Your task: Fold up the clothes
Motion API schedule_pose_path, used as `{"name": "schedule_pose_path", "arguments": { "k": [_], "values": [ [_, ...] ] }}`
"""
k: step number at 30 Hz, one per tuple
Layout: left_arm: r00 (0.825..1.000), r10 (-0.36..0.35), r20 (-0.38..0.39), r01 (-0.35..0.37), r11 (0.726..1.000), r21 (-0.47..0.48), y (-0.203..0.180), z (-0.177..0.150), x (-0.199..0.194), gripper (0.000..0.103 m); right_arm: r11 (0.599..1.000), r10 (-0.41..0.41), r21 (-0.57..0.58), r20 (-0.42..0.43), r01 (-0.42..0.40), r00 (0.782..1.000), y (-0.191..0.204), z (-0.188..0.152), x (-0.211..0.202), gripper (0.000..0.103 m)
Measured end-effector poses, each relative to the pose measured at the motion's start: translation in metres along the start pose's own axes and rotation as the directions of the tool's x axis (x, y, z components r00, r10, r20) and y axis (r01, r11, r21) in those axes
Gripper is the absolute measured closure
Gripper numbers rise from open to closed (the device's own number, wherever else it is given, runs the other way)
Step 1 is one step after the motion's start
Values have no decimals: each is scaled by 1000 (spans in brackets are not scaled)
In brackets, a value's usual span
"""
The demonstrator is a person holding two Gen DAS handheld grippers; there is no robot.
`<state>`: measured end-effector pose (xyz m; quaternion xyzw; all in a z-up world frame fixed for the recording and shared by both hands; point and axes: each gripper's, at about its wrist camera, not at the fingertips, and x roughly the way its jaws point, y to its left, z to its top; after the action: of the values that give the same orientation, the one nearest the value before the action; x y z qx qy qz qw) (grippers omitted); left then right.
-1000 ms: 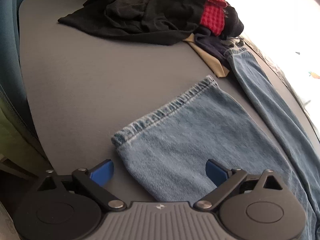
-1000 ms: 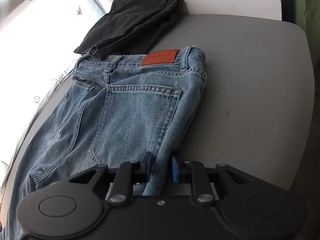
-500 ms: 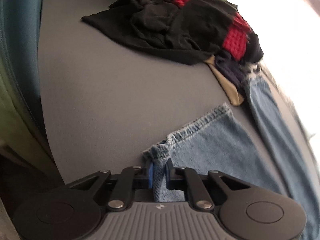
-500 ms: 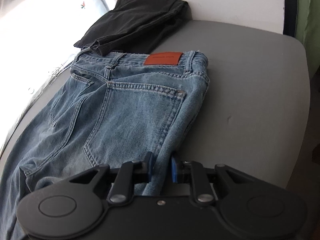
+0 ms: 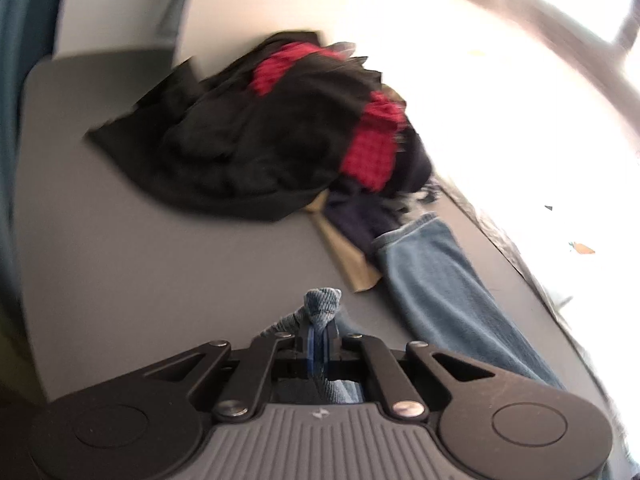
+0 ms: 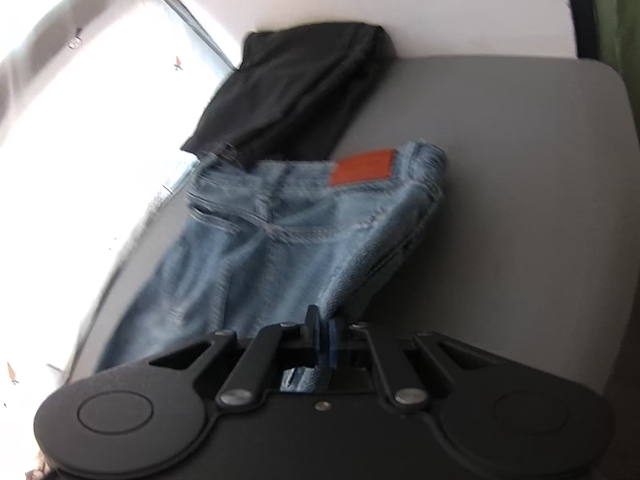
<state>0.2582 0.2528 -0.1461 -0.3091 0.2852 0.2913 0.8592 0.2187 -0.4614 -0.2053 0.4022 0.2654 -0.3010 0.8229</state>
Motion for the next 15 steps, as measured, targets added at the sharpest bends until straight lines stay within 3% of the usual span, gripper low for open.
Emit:
{"name": "schedule_pose_path", "arguments": {
  "k": [5, 15],
  "values": [
    [999, -23, 24, 23, 999, -32, -27, 19, 18, 100, 999, 44, -32, 45, -43, 998, 27, 13, -5, 98],
    [997, -40, 61, 38, 999, 21, -91, 52, 81, 100, 989, 61, -141, 123, -44, 991, 109, 38, 26, 98]
  ]
}}
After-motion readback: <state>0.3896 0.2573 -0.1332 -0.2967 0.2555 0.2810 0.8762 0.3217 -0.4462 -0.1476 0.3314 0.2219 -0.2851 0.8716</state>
